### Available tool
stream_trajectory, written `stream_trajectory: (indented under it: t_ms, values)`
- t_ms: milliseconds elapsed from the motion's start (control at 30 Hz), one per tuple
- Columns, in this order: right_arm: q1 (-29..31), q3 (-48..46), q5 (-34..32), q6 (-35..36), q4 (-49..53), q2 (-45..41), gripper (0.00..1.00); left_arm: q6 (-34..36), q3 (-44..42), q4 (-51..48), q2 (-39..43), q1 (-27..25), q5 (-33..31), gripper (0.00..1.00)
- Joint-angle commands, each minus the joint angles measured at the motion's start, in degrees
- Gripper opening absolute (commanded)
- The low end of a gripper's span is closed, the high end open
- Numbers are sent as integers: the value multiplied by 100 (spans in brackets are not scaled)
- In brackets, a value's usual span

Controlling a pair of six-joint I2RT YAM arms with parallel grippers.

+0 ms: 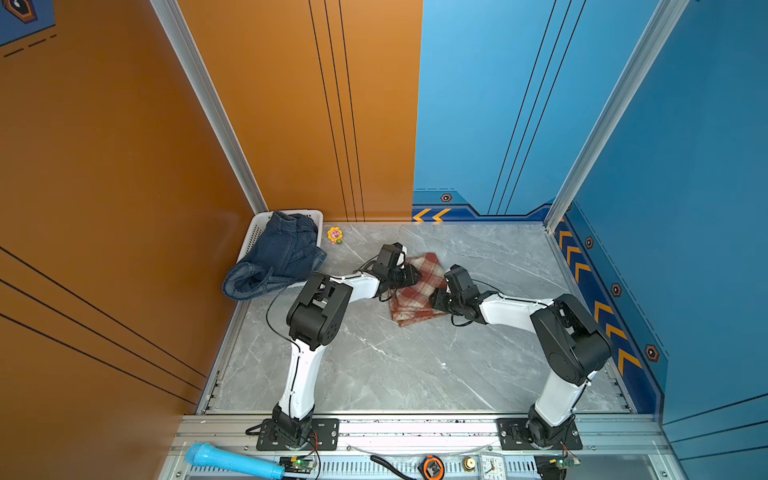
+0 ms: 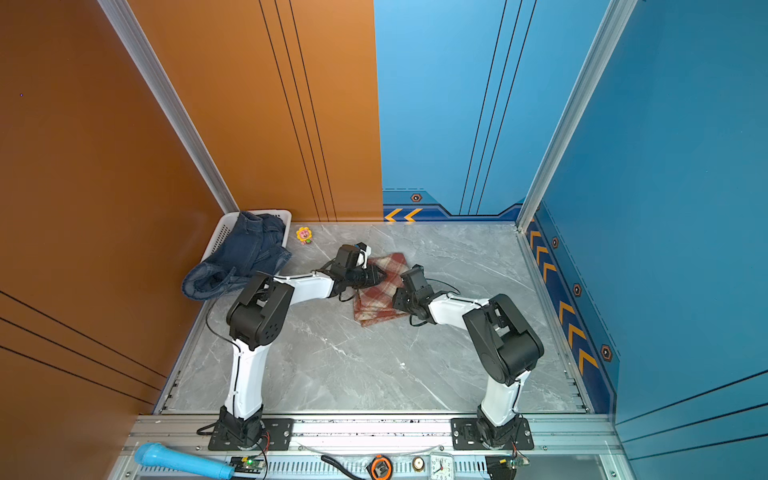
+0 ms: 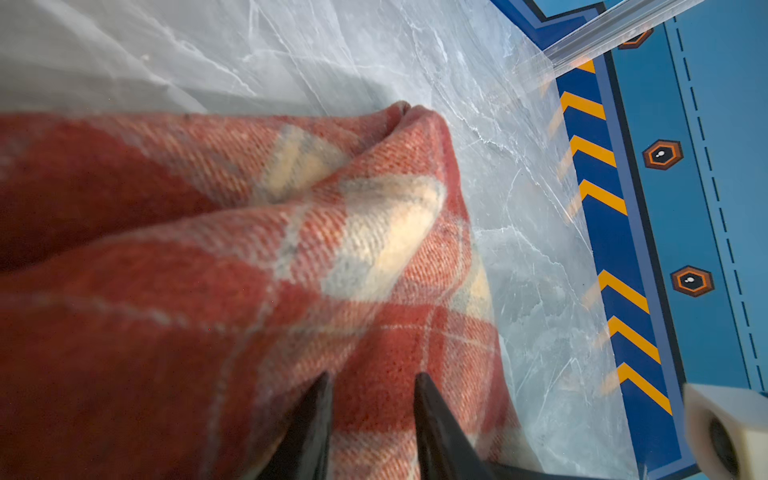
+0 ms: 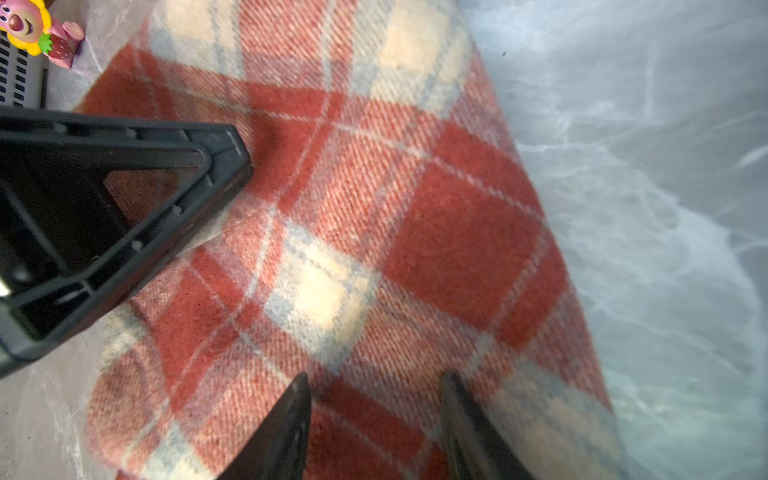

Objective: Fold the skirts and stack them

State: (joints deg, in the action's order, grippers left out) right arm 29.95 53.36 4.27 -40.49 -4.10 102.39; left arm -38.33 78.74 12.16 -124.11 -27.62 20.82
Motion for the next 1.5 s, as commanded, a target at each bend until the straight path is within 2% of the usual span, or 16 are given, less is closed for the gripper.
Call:
stream_trajectory:
  t_ms: [0, 267, 667, 833, 1033, 1167, 1467]
  values:
    - [-94, 129, -65, 124, 357, 134, 52, 149, -6, -186, 93, 107, 117, 37]
    - [-310, 842, 174, 527, 737, 553, 51, 566, 578, -656, 149, 285, 232, 43]
    - [-509, 1141, 470, 793, 1070, 861, 53, 979, 1687, -1219, -659, 653, 329, 45]
    - [-645, 1260, 624, 949, 1200, 895, 53, 1224, 1898, -1664, -990, 750, 217, 44]
    - [-957, 1788, 1121, 1367, 1445, 1230, 55, 1385, 1676, -2051, -956, 784, -2, 42]
    - [-1182, 2178, 1121, 1585, 1537, 1476, 57, 1347, 1381, -2104, -798, 777, 7, 42]
    - [-1774, 3450, 1323, 1454, 1571, 2311, 58, 817, 411, -1838, -48, 177, -167, 41]
